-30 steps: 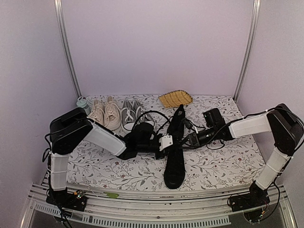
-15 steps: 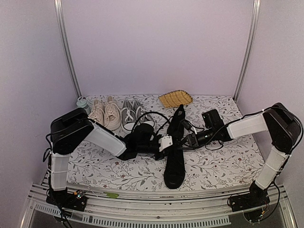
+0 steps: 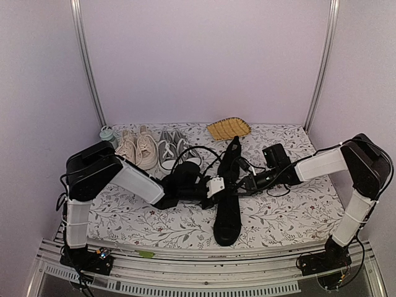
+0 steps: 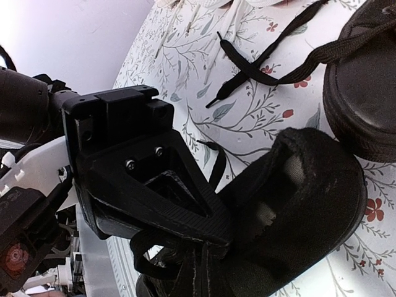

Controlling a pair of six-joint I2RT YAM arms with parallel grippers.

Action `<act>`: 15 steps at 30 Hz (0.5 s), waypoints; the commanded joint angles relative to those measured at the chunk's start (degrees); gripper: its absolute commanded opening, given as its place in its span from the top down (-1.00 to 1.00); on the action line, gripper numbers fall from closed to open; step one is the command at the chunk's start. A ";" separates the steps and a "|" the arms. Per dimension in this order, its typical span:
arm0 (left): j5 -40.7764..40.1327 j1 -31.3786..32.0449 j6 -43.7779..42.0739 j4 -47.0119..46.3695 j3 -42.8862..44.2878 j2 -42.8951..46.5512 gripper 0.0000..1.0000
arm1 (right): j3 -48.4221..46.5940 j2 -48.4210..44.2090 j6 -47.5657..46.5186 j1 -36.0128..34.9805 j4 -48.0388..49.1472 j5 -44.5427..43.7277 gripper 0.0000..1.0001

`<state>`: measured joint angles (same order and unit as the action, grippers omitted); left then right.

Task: Tie the shoes
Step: Adjust the half-tied shoelace on the shoe.

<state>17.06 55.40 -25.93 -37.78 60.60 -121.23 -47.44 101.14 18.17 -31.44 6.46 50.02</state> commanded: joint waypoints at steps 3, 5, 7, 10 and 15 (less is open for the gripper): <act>-2.17 0.81 -0.63 -3.71 -0.30 0.55 0.85 | 1.57 -4.63 -1.35 0.26 -1.63 2.69 0.99; -2.29 0.80 -0.47 -4.11 -0.31 0.60 0.84 | 1.57 -4.73 -1.71 0.33 -1.84 3.68 0.99; -2.38 0.85 -0.09 -4.75 -0.37 0.49 0.84 | 1.54 -4.73 -1.82 0.33 -1.89 4.28 0.99; -1.85 0.94 1.43 -7.20 -1.18 0.47 0.84 | 1.76 -5.11 -1.83 0.33 -1.41 4.18 0.93; -0.79 0.88 2.72 -10.30 -2.85 0.17 0.90 | 3.97 -7.22 -0.07 0.90 1.30 5.10 0.89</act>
<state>15.59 55.72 -24.77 -43.75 59.29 -121.23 -45.84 97.19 17.17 -31.27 5.48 53.23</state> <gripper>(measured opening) 0.060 0.047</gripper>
